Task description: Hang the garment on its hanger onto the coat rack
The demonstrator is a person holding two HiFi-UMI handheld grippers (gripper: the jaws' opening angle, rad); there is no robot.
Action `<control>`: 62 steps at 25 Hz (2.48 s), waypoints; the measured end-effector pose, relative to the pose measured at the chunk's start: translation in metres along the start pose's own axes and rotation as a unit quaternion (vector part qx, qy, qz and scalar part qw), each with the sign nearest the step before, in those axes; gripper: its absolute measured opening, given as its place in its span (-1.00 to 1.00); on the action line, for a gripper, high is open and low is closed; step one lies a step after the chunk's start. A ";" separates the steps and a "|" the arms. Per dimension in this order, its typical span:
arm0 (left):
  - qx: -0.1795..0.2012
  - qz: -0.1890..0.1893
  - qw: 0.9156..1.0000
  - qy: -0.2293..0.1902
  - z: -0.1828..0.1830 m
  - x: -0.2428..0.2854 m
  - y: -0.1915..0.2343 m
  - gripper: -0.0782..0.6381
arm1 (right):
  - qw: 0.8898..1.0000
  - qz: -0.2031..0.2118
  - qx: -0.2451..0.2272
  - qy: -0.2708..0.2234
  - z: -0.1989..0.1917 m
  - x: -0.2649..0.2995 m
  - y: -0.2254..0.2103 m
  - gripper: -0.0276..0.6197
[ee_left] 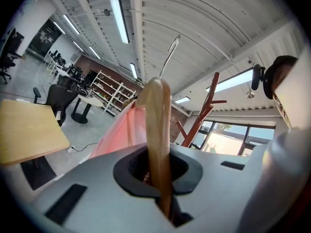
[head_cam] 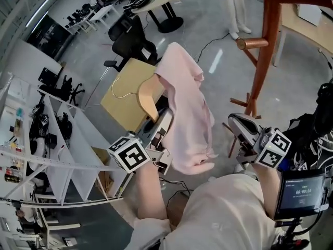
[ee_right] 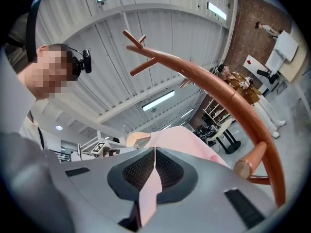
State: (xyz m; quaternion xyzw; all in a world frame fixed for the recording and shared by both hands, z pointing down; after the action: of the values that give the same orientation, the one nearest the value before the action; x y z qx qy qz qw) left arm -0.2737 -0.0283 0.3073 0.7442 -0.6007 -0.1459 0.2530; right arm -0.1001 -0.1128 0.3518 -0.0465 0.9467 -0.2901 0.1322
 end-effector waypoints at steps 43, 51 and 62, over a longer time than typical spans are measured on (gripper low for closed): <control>0.093 -0.162 0.955 0.229 -0.063 0.225 -0.053 -0.77 | 0.987 -0.138 -0.038 -0.079 0.059 -0.067 -0.038 -0.88; 0.090 -0.168 0.949 0.249 -0.084 0.235 -0.059 -0.77 | 0.984 -0.155 -0.037 -0.085 0.062 -0.084 -0.042 -0.88; 0.083 -0.168 0.944 0.271 -0.104 0.243 -0.048 -0.77 | 0.983 -0.162 -0.035 -0.082 0.056 -0.088 -0.045 -0.88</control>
State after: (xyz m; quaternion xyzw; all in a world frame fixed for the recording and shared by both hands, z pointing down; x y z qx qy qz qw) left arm -0.1231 -0.2354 0.3878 0.8639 -0.3863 0.0712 0.3152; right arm 0.0004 -0.1655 0.3525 -0.2274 0.9222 -0.2695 0.1589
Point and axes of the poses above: the fingertips, and each gripper's own axes: x forward along the fingers, y to its left, z out of its top, the point moved 1 cm from there along -x, backward along the fingers, and after that the axes turned 7 degrees about -z, right-handed, at the moved point
